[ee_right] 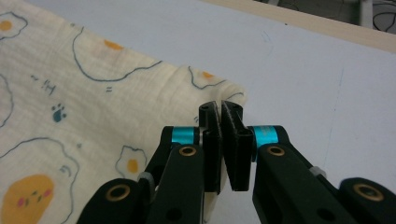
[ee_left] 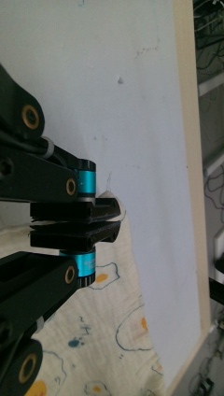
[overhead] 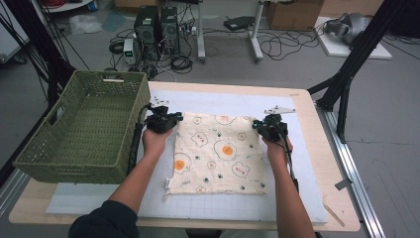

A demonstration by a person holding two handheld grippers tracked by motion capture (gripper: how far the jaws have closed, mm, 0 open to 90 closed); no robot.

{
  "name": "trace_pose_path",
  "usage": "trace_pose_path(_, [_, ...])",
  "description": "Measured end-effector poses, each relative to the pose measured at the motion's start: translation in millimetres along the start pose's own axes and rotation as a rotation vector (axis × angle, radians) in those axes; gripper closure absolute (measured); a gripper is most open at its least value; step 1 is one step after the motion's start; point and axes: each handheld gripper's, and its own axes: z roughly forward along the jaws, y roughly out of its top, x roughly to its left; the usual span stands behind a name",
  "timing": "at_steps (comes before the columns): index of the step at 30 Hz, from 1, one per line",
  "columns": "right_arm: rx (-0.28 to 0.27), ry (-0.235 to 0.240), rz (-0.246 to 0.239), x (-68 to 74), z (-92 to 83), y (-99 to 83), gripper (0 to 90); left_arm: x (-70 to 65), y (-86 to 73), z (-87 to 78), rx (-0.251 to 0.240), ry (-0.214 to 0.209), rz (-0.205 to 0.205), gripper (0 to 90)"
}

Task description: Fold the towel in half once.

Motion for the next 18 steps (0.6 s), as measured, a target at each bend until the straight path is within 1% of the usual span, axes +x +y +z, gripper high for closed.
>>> trace_pose_path(3, [-0.014, 0.013, 0.001, 2.1, -9.6, -4.4, 86.8, -1.8, -6.6, -5.8, 0.002, -0.024, -0.013, 86.4])
trace_pose_path(4, [-0.016, 0.018, -0.001, 2.6, -12.0, -5.4, 86.8, -2.7, -8.8, -7.7, 0.003, -0.042, -0.021, 86.3])
trace_pose_path(6, [-0.026, 0.026, -0.009, 4.0, -18.0, -8.2, 86.8, -6.3, -12.9, -13.3, -0.004, -0.057, -0.008, 86.4])
trace_pose_path(8, [-0.014, 0.043, -0.015, 5.8, -23.1, -9.8, 86.7, -8.2, -15.1, -17.2, -0.003, -0.069, 0.000, 86.3])
trace_pose_path(10, [-0.009, 0.052, -0.031, 9.4, -29.2, -9.9, 86.5, -10.1, -17.7, -21.8, -0.007, -0.082, -0.001, 86.3])
trace_pose_path(12, [-0.041, 0.054, -0.052, 13.2, -36.5, -10.7, 86.5, -12.5, -21.4, -26.9, -0.016, -0.094, 0.001, 86.3])
trace_pose_path(14, [-0.045, 0.063, -0.063, 16.4, -41.6, -13.4, 86.3, -16.2, -24.1, -31.5, -0.003, -0.106, 0.017, 86.2])
trace_pose_path(15, [-0.042, 0.066, -0.069, 17.9, -43.3, -16.0, 86.2, -18.5, -25.5, -34.5, -0.010, -0.105, 0.036, 86.2])
trace_pose_path(16, [-0.037, 0.070, -0.075, 19.6, -45.1, -18.9, 86.1, -20.7, -27.3, -37.8, -0.026, -0.111, 0.039, 86.1])
trace_pose_path(18, [-0.043, 0.073, -0.081, 22.2, -49.2, -24.8, 85.9, -23.3, -29.9, -43.4, -0.019, -0.121, 0.053, 86.1])
